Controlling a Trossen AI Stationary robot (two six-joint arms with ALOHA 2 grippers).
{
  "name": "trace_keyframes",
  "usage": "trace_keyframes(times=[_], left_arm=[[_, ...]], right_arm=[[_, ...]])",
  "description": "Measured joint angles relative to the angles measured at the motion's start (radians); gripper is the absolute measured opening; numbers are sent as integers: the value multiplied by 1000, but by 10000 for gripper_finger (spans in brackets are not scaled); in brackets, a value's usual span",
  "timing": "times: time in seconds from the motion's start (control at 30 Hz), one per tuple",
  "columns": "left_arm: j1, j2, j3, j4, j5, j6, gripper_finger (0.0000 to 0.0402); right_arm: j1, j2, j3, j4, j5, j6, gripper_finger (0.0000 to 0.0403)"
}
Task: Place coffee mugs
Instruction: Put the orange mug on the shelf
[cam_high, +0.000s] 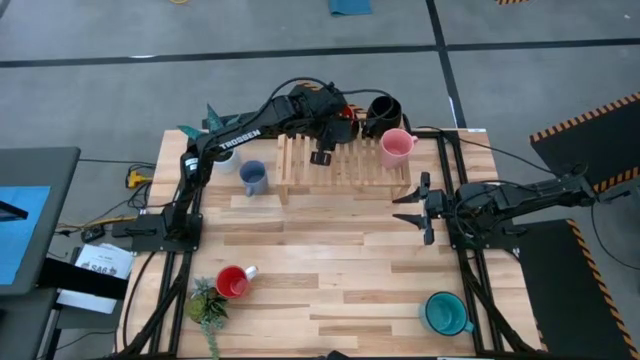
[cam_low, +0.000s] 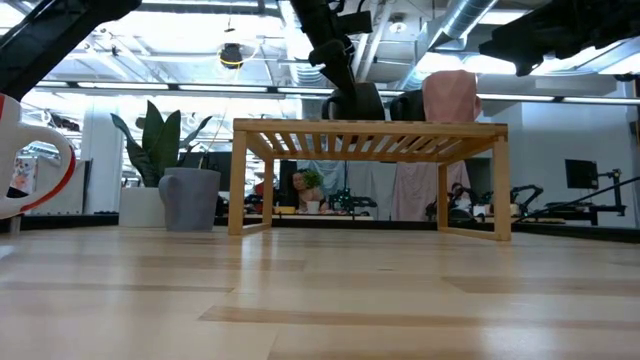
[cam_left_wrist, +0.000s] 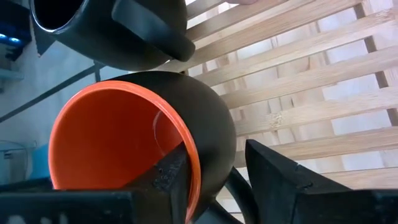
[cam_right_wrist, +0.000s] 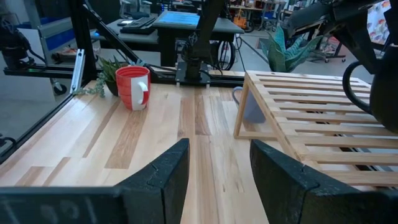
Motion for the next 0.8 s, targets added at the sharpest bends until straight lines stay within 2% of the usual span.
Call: trace_keyframes(times=[0.2,0.6,0.8], left_arm=[[0,0,0,22,-1,4,138],[-1,0,0,43,-70,5,138],[-13,0,0,42,-146,3,138]], right_arm=[[0,0,0,0,0,2,193],[0,0,0,0,0,3,193],[0,0,0,0,0,3,193]])
